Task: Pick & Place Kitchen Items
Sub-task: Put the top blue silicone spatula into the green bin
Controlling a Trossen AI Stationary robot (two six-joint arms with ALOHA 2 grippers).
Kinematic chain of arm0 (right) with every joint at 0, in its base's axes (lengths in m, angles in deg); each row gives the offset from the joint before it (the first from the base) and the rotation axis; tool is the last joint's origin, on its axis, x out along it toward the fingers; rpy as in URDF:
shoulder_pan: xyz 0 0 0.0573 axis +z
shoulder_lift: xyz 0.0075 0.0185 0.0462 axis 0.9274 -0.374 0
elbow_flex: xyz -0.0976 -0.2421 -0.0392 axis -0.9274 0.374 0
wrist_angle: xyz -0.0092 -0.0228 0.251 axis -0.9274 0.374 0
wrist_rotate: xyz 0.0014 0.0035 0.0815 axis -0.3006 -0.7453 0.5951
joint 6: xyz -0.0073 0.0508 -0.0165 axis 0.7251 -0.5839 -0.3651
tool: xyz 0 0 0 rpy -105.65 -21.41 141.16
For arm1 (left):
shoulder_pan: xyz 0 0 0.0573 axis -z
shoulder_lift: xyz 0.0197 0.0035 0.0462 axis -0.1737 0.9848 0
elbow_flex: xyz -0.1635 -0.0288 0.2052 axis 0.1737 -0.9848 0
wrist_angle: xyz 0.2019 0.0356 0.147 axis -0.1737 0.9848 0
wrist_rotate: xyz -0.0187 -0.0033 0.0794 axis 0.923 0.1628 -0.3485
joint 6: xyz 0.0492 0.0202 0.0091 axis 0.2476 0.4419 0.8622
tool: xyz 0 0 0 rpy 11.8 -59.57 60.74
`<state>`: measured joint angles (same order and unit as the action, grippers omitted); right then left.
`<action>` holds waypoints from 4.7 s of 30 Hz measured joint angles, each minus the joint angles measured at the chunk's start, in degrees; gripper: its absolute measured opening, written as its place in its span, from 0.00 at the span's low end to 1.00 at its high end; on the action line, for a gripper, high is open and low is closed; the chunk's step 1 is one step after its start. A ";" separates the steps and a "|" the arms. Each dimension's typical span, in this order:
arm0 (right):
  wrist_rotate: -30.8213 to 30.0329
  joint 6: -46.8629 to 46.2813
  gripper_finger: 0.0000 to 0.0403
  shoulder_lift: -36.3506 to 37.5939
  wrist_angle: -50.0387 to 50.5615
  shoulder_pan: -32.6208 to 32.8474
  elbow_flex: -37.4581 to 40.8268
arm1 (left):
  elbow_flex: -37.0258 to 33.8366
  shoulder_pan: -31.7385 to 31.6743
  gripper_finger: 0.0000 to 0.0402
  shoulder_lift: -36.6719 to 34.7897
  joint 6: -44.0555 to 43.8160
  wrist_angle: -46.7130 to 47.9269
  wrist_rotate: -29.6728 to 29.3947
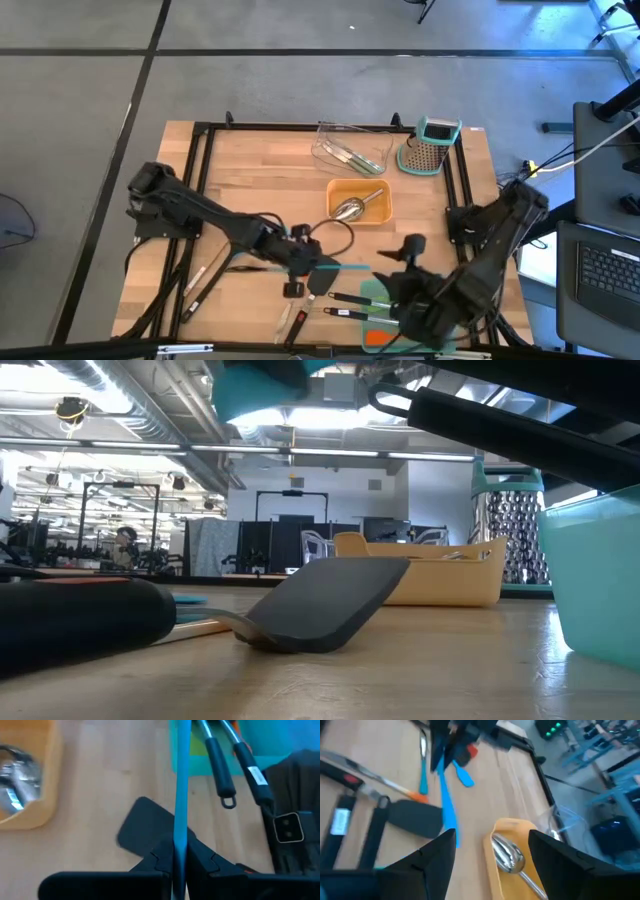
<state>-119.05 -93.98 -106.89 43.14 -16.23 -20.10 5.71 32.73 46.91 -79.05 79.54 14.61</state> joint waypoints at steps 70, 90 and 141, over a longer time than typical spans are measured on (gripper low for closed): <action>53.32 16.17 0.05 16.73 -58.98 -30.53 39.72 | 9.31 -5.03 0.04 6.04 0.62 8.43 3.41; 38.81 7.21 0.05 17.09 -49.42 -19.11 39.96 | 9.36 3.68 0.57 -3.11 16.54 -10.54 -6.33; 19.85 -27.80 0.05 24.45 -33.85 14.09 48.16 | 6.99 5.20 0.56 -4.38 24.45 -20.90 -12.42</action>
<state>-99.19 -121.79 -82.45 9.29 -2.13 28.06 12.70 37.93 42.53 -54.60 58.65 2.18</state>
